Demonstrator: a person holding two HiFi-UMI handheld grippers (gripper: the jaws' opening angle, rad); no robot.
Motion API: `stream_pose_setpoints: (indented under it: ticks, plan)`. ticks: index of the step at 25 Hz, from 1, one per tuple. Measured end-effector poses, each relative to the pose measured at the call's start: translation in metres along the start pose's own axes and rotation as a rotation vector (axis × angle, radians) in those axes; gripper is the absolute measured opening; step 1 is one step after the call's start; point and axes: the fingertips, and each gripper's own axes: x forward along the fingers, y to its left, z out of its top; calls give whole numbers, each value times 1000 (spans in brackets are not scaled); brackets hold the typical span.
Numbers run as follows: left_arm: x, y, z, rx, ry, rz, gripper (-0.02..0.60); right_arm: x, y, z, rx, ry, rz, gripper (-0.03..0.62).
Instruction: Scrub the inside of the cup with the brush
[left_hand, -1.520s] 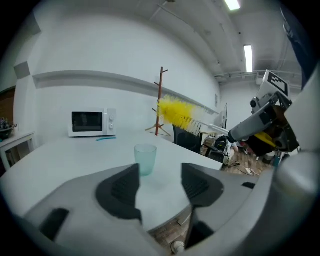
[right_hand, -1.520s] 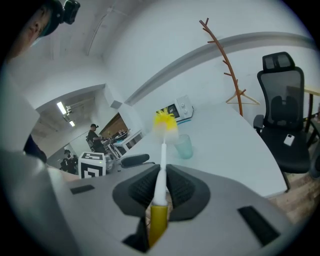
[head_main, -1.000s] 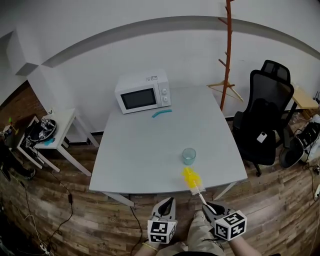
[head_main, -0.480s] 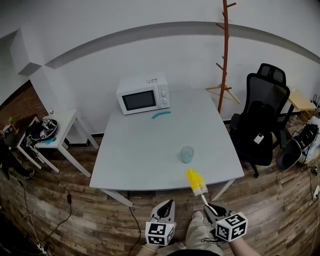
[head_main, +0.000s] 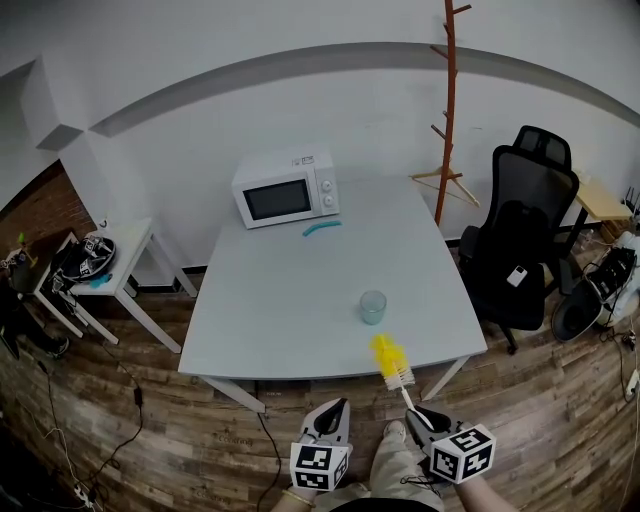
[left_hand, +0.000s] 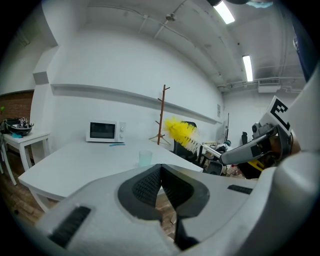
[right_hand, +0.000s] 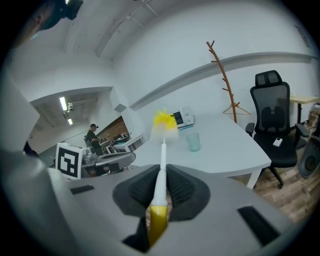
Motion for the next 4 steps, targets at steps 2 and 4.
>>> stream_pose_setpoints:
  ticks: [2,4]
  plan:
    - [0,0,1,-4,1,-2,17,0,1,-1,2,3,0,48]
    - [0,1,1,-6,4,-4,17,0,2,-2,1,7,0,48]
